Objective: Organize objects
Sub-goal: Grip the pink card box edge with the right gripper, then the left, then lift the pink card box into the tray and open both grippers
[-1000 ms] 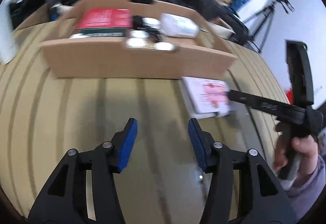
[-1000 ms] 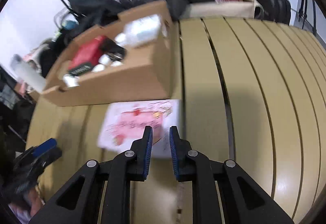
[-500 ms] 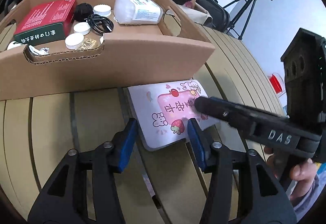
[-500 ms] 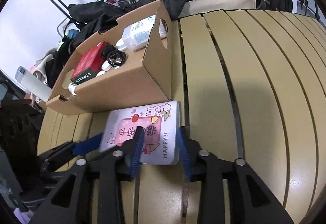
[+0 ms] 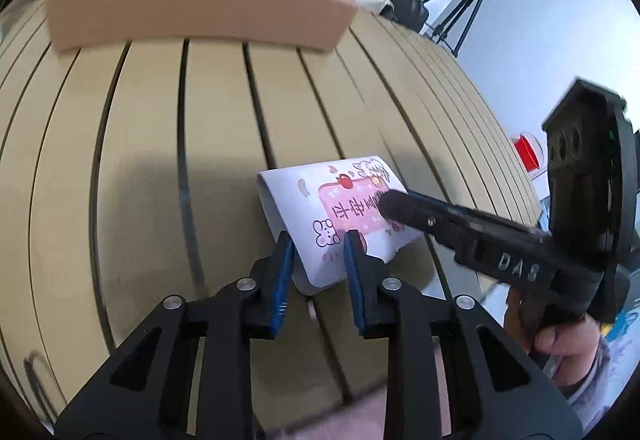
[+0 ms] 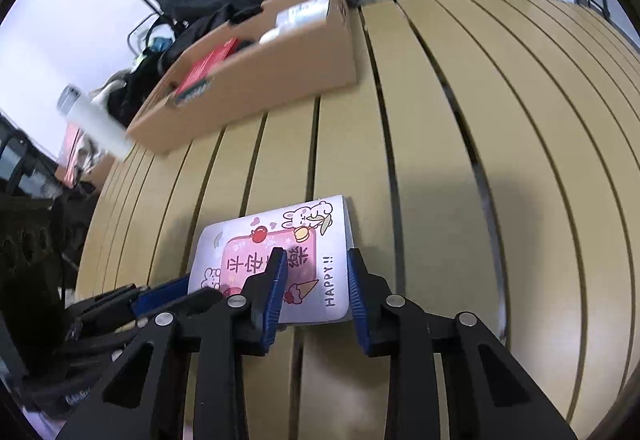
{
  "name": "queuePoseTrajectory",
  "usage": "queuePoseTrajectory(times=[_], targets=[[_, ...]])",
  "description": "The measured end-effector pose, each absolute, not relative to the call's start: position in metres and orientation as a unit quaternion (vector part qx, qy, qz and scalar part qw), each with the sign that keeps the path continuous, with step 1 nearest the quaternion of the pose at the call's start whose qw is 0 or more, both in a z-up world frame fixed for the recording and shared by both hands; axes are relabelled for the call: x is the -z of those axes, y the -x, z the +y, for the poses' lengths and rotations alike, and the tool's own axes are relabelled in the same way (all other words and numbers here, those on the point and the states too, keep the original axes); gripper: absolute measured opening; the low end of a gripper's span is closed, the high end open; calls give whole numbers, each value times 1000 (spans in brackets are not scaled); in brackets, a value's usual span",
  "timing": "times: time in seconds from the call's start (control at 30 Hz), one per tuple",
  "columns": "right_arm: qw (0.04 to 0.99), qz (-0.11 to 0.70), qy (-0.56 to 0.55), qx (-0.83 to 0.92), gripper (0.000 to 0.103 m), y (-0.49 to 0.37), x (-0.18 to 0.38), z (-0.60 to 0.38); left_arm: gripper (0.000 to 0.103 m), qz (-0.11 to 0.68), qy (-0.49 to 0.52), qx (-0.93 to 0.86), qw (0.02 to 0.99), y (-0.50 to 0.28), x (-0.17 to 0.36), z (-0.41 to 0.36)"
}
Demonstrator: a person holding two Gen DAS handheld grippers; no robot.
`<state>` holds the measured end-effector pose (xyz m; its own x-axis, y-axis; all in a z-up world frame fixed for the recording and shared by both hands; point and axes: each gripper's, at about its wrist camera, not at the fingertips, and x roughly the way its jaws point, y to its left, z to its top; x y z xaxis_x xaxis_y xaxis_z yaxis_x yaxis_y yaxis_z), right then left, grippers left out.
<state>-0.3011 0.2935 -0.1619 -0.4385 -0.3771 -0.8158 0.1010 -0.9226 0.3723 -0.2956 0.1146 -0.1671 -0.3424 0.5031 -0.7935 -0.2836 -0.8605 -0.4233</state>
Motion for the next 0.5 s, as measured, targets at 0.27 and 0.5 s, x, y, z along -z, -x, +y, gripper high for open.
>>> queuePoseTrajectory(times=[0.27, 0.5], targets=[[151, -151, -513, 831, 32, 284, 167, 295, 21, -114, 525, -812, 229, 297, 169, 111], [169, -147, -494, 840, 15, 276, 143, 290, 8, -116, 483, -836, 231, 286, 130, 107]])
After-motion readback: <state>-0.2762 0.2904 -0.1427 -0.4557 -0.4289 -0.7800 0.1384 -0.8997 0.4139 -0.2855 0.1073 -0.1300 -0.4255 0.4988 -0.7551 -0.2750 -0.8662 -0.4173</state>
